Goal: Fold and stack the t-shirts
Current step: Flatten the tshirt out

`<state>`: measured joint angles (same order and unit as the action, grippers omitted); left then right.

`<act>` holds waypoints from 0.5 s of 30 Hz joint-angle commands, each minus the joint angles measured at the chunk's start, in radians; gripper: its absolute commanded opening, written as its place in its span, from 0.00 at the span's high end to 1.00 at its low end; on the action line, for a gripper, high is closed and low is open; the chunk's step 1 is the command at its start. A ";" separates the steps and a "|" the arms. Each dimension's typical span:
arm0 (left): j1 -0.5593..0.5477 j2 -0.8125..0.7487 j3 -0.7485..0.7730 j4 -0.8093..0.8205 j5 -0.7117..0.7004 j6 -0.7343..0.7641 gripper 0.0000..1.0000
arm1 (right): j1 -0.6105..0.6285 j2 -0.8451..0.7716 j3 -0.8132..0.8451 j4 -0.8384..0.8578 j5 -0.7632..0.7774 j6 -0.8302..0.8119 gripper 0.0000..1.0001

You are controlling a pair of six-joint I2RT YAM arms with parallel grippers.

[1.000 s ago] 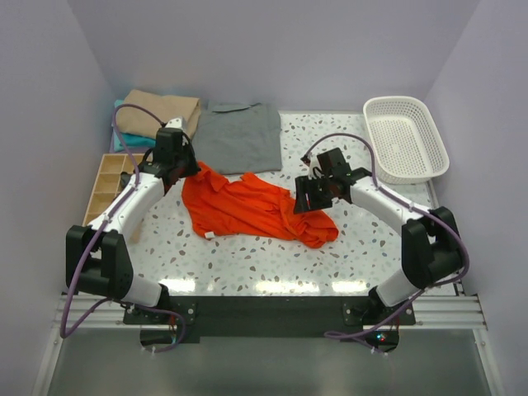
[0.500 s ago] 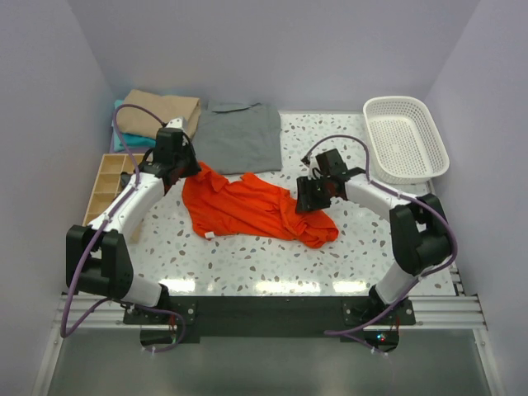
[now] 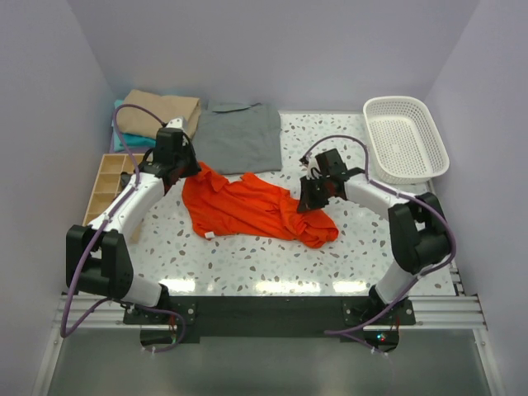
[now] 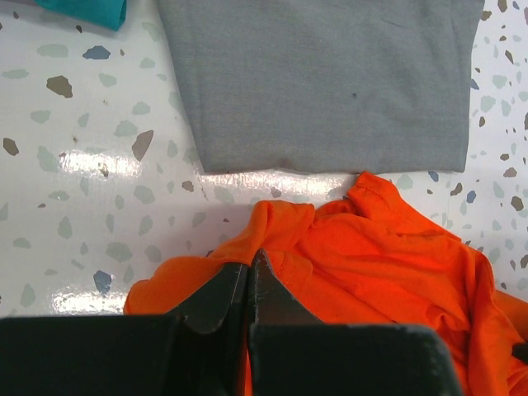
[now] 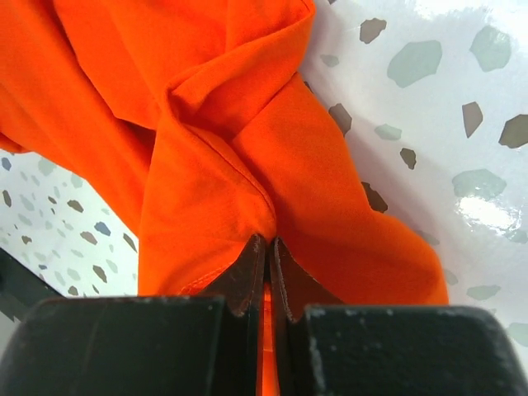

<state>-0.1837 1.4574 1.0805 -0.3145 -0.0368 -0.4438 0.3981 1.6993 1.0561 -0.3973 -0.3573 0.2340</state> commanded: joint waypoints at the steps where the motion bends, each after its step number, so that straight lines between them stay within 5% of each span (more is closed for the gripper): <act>1: 0.001 -0.011 0.002 0.029 0.003 0.016 1.00 | -0.002 -0.104 0.027 -0.018 0.011 -0.019 1.00; 15: 0.001 -0.268 0.111 -0.115 0.028 0.083 1.00 | -0.004 -0.601 0.203 -0.331 0.440 -0.064 1.00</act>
<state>-0.1837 1.3289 1.1095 -0.3973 -0.0334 -0.3996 0.3981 1.2140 1.1870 -0.6052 -0.0910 0.1967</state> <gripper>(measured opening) 0.018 0.022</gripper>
